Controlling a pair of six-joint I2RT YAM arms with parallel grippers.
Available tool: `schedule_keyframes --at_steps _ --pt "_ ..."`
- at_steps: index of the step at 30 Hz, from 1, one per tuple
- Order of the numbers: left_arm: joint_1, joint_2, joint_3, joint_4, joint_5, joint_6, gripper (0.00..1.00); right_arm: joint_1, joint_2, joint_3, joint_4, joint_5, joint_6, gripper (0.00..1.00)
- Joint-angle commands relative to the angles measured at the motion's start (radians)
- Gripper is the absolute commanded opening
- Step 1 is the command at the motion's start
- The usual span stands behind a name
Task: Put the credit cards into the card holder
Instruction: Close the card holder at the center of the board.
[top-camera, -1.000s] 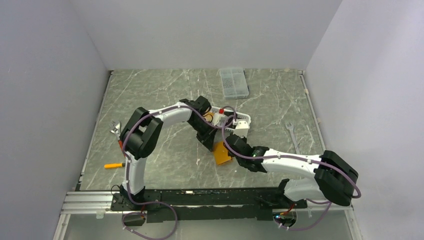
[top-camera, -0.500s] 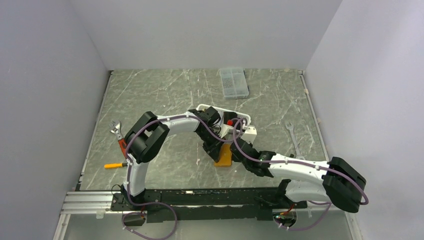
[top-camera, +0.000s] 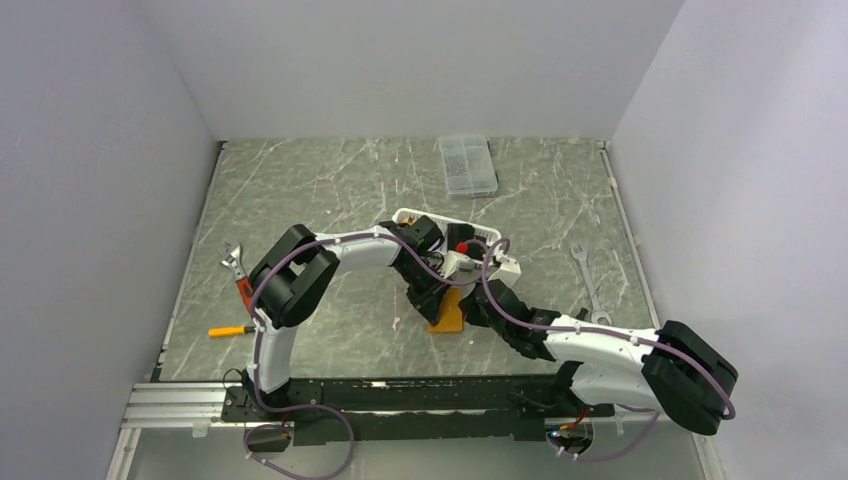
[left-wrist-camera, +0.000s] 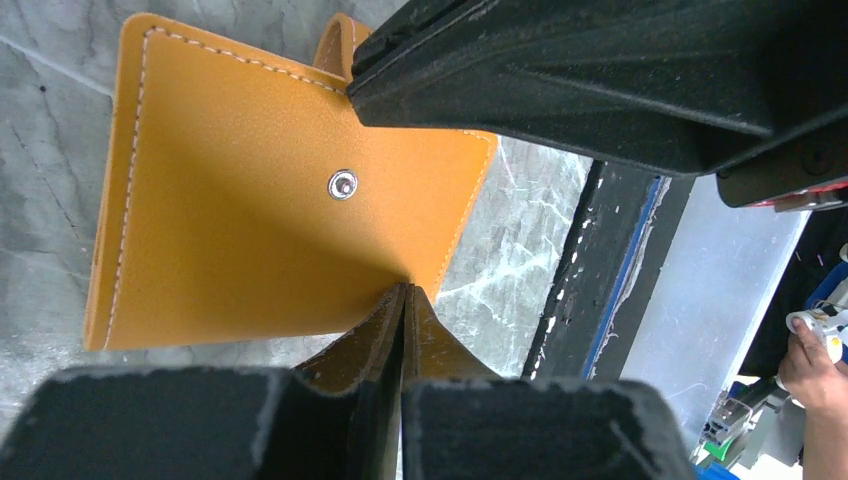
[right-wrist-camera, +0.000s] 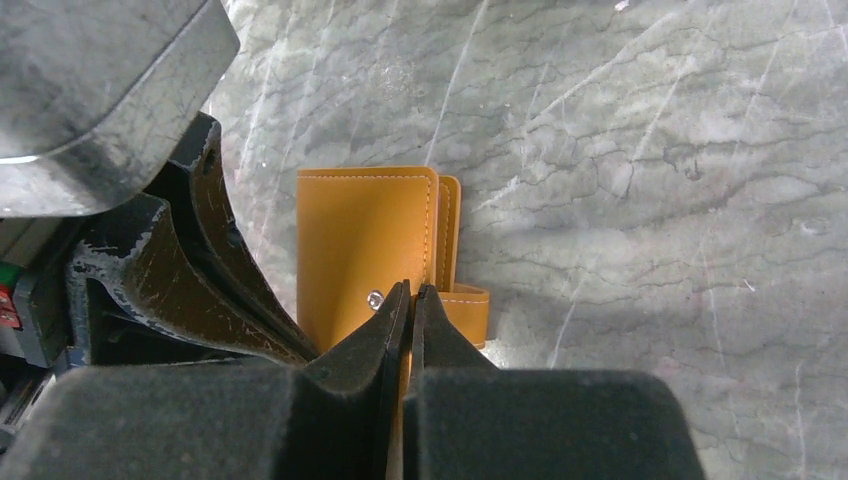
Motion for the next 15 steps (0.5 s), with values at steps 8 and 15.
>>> schedule_keyframes --at_steps 8,15 --pt "-0.008 0.027 -0.032 0.014 -0.092 0.048 0.07 0.002 0.112 0.051 0.06 -0.14 -0.076 0.0" --pt "-0.003 0.028 -0.034 0.014 -0.083 0.055 0.07 0.032 0.138 0.108 -0.006 -0.106 -0.145 0.0"
